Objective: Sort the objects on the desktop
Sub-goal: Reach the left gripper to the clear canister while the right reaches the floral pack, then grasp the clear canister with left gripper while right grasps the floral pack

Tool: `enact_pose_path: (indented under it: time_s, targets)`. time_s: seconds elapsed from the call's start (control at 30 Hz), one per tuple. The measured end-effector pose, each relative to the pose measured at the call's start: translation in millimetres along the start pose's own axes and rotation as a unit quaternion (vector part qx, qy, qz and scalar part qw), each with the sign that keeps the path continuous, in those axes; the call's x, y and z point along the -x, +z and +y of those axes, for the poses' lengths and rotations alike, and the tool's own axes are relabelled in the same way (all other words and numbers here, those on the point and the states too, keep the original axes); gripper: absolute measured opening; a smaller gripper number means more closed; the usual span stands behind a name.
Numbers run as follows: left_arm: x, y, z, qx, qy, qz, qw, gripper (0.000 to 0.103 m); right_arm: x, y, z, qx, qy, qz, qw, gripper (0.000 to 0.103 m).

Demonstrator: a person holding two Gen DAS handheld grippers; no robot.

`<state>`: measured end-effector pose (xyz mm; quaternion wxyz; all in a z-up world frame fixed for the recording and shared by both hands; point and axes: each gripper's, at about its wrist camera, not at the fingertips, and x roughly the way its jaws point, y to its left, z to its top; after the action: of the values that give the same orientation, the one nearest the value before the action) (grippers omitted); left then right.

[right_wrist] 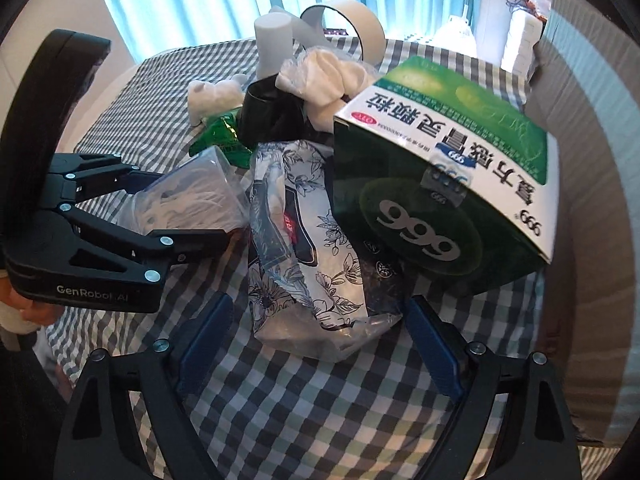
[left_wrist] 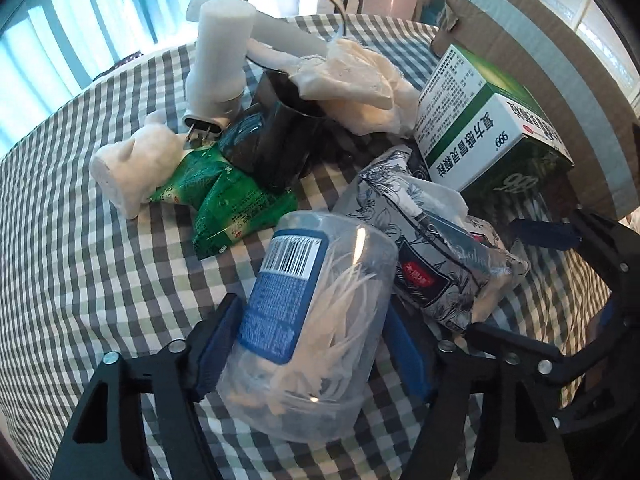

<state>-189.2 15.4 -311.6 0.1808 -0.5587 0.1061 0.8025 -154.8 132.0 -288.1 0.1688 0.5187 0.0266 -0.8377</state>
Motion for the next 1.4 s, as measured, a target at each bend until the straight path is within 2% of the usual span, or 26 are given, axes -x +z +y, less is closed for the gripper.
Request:
enact_pose_path:
  time_s: [0.1,0.2,0.33,0.43,0.6,0.63,0.73,0.9,1.2,1.33,1.4]
  targets:
    - [-4,0,2,0.004,-0.003,0.0,1.0,0.069,-4,2,0,-0.008,0.0,-0.002,1.0,0.089]
    - [-14,2,10,0.032,-0.005,0.007,0.9994,0.068,-8,6,1,-0.014,0.0,-0.008,1.0,0.089]
    - [-21,6,6,0.039,0.018,-0.006,0.9991,0.066,-17,11,5,-0.013,-0.013,-0.013,1.0,0.089]
    - [-21,6,10,0.051,0.032,-0.014,0.9981,0.065,-24,14,4,-0.025,-0.004,-0.014,1.0,0.087]
    - [-16,4,24,0.073,0.04,-0.016,0.9964,0.065,-32,17,15,-0.012,-0.024,-0.022,0.999,0.066]
    - [-13,3,27,0.078,0.041,-0.018,0.9959,0.065,-33,19,16,-0.012,-0.024,-0.021,0.999,0.065]
    - [0,0,37,0.087,0.054,-0.027,0.9944,0.065,-32,20,15,-0.021,-0.017,-0.019,0.999,0.056]
    - [21,-10,52,0.099,0.065,-0.043,0.992,0.065,-32,21,24,-0.036,0.007,-0.014,0.999,0.035]
    - [85,-34,62,0.118,0.102,-0.089,0.9837,0.065,0,25,31,-0.05,-0.004,-0.042,0.998,0.029]
    - [105,-29,66,0.122,0.105,-0.107,0.9812,0.065,30,18,22,-0.048,-0.012,-0.056,0.997,0.029]
    - [105,-16,63,0.125,0.106,-0.116,0.9796,0.065,45,17,19,-0.048,-0.015,-0.063,0.997,0.029]
